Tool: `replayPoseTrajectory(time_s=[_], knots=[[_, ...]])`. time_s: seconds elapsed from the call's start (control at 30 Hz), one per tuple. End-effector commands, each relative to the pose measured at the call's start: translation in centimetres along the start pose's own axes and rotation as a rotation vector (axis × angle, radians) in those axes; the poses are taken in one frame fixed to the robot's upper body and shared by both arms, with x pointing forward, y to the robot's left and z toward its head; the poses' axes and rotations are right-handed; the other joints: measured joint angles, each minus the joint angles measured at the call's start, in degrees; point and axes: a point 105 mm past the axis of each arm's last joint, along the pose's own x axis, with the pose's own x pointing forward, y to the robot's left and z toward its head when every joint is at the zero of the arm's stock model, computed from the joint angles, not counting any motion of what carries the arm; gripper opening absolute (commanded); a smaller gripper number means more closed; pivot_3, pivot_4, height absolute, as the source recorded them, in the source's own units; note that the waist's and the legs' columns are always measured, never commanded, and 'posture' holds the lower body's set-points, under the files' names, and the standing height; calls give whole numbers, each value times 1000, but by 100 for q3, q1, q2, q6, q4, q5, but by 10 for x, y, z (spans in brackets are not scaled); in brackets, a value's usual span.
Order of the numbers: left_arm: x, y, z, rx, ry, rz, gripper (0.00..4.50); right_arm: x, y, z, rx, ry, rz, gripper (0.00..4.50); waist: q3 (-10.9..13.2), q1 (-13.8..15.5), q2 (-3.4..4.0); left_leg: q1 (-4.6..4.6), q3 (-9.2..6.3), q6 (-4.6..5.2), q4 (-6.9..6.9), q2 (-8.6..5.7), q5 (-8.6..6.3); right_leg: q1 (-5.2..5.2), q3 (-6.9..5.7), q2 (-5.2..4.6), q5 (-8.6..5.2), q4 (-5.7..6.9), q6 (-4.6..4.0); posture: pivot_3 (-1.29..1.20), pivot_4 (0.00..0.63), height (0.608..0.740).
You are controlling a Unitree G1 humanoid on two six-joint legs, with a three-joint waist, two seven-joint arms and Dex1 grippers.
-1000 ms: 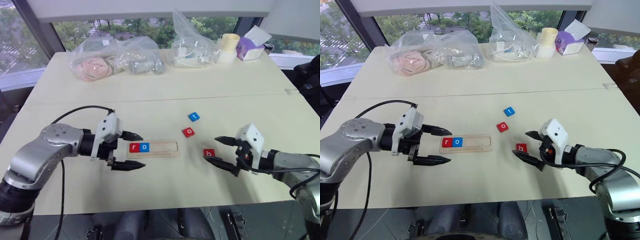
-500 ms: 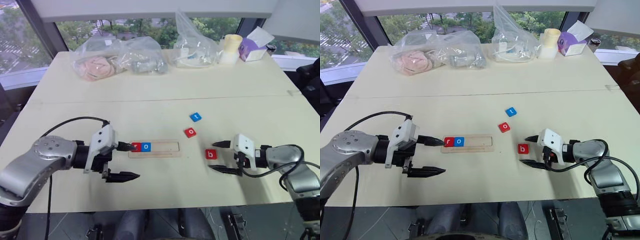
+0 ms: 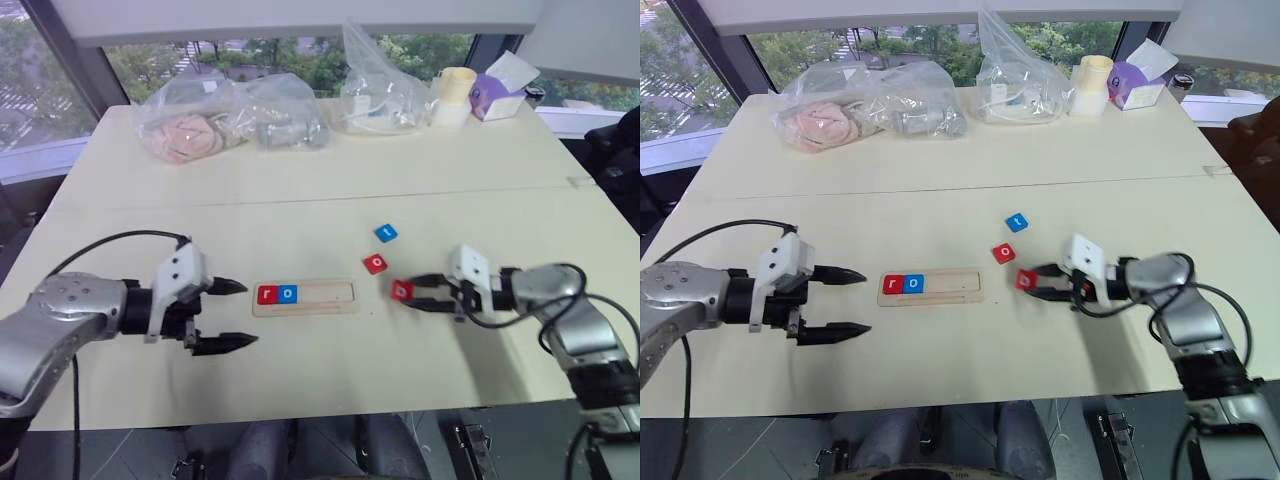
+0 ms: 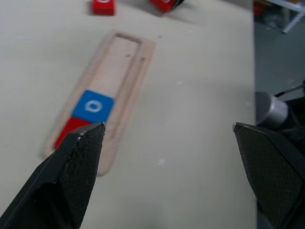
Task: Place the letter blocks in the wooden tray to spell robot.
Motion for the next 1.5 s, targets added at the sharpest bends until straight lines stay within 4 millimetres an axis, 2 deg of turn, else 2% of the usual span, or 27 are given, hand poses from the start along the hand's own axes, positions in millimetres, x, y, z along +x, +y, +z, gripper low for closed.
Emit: replayPoseTrajectory(time_s=[0.03, 0.13, 0.2, 0.5, 0.63, 0.83, 1.5], knots=[[-17, 12, -5, 13, 24, 70, 4500, 32, -4, 42, -76, -35, 19, 1131, 0, 21, 0, -1, 0, -1, 0, 8, 0, -3, -1, 7, 2, 0, -4, 0, 150, 740], [-22, 15, -11, 2, 38, 86, 4500, 55, -1, 57, -76, -37, 54, 1131, 0, 84, -2, -12, -1, -2, -4, 11, 0, -15, -5, 12, 2, -2, -6, 0, 150, 740], [-23, 15, -12, 0, 38, 87, 4500, 63, 2, 60, -76, -34, 68, 1131, 0, 139, -3, -22, -3, -3, -4, 1, 1, -19, -7, 8, 2, -7, -4, 0, 150, 740], [-18, 8, -14, -6, 21, 106, 4500, 95, 11, 58, -124, 25, 164, 1131, 0, 118, -3, -22, 4, -5, -2, -6, 2, -24, -1, 4, 4, -2, -1, 0, 150, 740], [-16, 8, -13, -7, 10, 117, 4500, 100, 17, 56, -132, 35, 204, 1131, 0, 66, -3, -22, 4, -6, -2, -5, 3, -25, -1, 7, 5, 0, 0, 0, 150, 740], [-13, 7, -12, -9, 5, 114, 4500, 108, 16, 52, -136, 46, 202, 1131, 0, 19, -3, -19, 4, -7, -2, -5, 4, -27, -1, 9, 7, 7, 2, 0, 150, 740], [-10, 8, -14, -8, 9, 121, 4500, 119, 22, 56, -130, 15, 239, 1131, 0, 22, -3, -18, 4, -10, -1, -5, 6, -27, -1, 11, 16, 10, 18, 0, 150, 740]])
